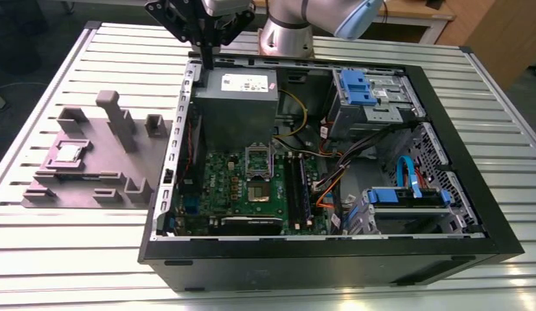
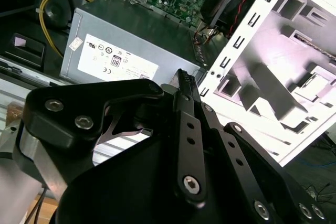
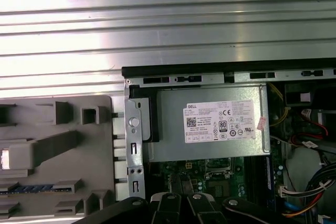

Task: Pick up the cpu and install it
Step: 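Reach for the cpu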

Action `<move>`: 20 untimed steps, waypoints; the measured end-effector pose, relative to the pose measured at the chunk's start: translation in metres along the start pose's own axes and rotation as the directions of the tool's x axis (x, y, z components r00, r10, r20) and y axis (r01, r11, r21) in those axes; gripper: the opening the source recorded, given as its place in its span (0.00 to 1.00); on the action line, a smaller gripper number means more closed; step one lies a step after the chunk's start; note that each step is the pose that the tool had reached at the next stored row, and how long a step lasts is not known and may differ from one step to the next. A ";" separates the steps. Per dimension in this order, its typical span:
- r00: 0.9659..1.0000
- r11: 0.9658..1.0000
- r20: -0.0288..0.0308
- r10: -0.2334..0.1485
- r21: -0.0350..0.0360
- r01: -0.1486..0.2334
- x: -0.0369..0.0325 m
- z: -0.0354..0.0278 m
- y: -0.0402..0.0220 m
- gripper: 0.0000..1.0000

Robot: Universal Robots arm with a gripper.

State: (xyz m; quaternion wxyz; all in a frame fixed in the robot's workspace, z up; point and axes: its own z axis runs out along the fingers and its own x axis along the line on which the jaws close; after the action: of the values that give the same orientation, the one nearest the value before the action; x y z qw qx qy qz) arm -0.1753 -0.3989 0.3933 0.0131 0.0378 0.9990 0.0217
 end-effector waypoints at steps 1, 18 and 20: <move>1.000 1.000 0.000 0.000 0.000 0.000 0.0001 0.0000 0.0000 0.11; 1.000 1.000 0.000 0.000 0.000 0.000 0.0081 -0.0002 -0.0006 0.11; 1.000 1.000 0.000 0.000 0.000 0.000 0.0099 -0.0002 -0.0007 0.11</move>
State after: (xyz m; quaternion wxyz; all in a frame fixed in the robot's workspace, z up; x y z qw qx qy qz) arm -0.1852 -0.3989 0.3932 0.0131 0.0379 0.9990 0.0217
